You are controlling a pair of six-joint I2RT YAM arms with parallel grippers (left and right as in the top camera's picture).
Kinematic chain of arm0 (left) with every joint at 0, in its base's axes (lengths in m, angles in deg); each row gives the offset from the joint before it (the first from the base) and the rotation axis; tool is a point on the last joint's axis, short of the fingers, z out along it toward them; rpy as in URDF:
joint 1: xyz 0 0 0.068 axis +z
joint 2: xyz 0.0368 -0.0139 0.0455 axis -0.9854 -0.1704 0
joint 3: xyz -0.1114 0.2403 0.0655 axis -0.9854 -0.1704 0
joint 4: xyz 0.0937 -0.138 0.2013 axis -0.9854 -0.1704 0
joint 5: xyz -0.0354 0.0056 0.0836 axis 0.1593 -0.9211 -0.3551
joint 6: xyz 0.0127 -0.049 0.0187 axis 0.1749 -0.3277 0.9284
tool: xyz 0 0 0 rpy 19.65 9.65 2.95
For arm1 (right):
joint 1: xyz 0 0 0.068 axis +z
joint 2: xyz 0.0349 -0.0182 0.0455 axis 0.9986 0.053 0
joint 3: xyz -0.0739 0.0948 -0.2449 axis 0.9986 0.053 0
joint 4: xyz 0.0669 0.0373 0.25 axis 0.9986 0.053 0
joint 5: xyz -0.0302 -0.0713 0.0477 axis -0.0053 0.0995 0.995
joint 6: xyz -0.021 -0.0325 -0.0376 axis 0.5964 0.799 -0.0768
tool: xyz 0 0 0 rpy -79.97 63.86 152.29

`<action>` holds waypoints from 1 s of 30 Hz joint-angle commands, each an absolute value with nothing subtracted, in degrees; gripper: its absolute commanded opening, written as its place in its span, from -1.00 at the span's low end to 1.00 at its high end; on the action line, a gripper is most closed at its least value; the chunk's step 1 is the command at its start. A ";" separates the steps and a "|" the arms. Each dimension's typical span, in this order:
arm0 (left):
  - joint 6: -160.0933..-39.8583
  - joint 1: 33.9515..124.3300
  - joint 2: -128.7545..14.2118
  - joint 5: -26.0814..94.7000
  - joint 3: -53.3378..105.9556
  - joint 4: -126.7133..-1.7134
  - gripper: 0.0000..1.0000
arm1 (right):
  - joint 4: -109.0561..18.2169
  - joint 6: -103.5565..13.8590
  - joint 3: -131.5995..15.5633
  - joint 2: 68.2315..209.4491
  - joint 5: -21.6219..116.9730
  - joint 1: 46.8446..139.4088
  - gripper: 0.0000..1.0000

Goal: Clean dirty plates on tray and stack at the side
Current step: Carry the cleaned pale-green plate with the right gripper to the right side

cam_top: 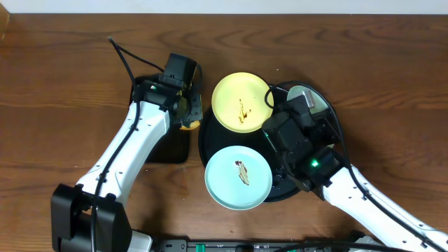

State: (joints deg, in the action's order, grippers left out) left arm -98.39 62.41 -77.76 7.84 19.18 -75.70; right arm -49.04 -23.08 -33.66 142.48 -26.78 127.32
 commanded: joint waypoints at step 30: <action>-98.09 62.39 -77.39 7.71 19.10 -76.51 -0.85 | -43.97 -55.84 -34.36 142.41 13.50 71.19 -0.98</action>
